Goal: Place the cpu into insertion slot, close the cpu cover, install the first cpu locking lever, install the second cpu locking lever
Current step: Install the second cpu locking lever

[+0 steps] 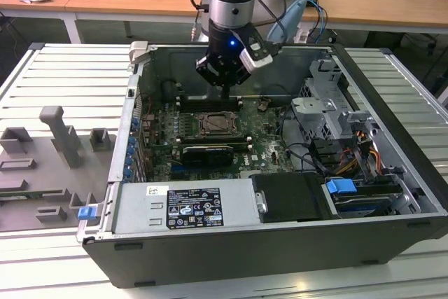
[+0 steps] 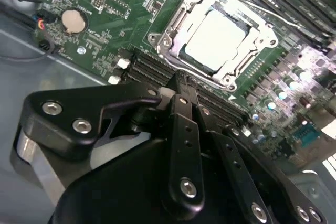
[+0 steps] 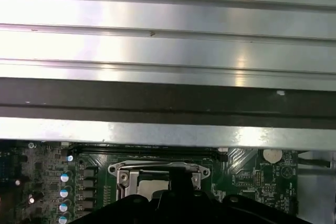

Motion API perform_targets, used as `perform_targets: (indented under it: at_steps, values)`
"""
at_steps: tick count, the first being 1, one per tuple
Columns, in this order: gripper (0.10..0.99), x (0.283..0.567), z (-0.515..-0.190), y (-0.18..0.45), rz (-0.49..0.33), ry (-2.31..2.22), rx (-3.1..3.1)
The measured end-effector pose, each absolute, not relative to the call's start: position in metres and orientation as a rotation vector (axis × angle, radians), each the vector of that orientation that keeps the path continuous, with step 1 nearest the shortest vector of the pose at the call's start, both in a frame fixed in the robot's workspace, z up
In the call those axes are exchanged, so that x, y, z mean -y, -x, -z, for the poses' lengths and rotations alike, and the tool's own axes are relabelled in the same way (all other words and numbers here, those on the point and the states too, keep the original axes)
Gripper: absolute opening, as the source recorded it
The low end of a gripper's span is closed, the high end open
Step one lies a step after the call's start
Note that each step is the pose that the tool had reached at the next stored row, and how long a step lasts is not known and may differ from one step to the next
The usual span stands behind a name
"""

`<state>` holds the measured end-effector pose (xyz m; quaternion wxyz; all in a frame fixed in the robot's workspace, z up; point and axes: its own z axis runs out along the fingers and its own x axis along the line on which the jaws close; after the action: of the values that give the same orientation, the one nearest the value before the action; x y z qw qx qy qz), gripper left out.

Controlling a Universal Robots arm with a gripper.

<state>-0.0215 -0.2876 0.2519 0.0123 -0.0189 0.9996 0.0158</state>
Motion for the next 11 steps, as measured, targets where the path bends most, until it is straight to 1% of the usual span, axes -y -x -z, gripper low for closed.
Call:
perform_targets:
  at_steps: [11]
  values:
    - [0.106,0.302,-0.253,0.022,-0.038,0.059,-3.116]
